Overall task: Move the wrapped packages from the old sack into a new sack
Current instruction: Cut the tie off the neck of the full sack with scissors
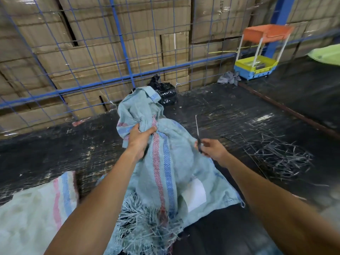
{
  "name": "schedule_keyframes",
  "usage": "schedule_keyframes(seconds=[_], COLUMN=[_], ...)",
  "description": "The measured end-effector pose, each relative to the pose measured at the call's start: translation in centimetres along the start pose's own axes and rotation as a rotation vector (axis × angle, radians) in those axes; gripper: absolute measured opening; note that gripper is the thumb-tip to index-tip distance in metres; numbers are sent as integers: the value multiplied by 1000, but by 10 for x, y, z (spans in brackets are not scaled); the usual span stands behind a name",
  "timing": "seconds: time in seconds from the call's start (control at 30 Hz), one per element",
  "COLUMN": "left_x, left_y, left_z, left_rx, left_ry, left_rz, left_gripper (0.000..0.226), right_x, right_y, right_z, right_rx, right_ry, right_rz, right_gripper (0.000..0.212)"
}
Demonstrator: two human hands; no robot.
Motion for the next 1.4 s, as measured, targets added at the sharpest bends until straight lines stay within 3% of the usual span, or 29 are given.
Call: schedule_keyframes(seconds=[0.13,0.23,0.33,0.67,1.03,1.4], left_x=[-1,-5,-9,-8,-25,-33], left_y=[35,54,65,77,53,42], left_z=[-33,-67,-97,-117,-78,-34], left_rx=[117,184,212,221,117,71], left_ry=[74,132,140,137,219,245], left_rz=[42,77,90,162,180,140], left_gripper=[51,51,47,52,67,60], right_x=[-29,-54,-66,-42,-42,-54], right_y=[-120,-185,-202,-192,-189,-172], right_z=[56,91,110,114,104,71], right_rx=[-389,-603,-707,-929,-997,-1118], right_ry=[-251,-232,-240,-232,-21,-131], right_rz=[-340,-540,-614,-539,-553,-457], right_gripper=[39,35,42,33,39,37])
Point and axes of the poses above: each hand's wrist, its own x-axis towards the middle knuckle, its own z-axis out of the back of the hand, y = z × x, the point moved 1 cm from there along x, towards the middle knuckle, and after that the axes turned 4 degrees about -y, right-handed, at the moved point
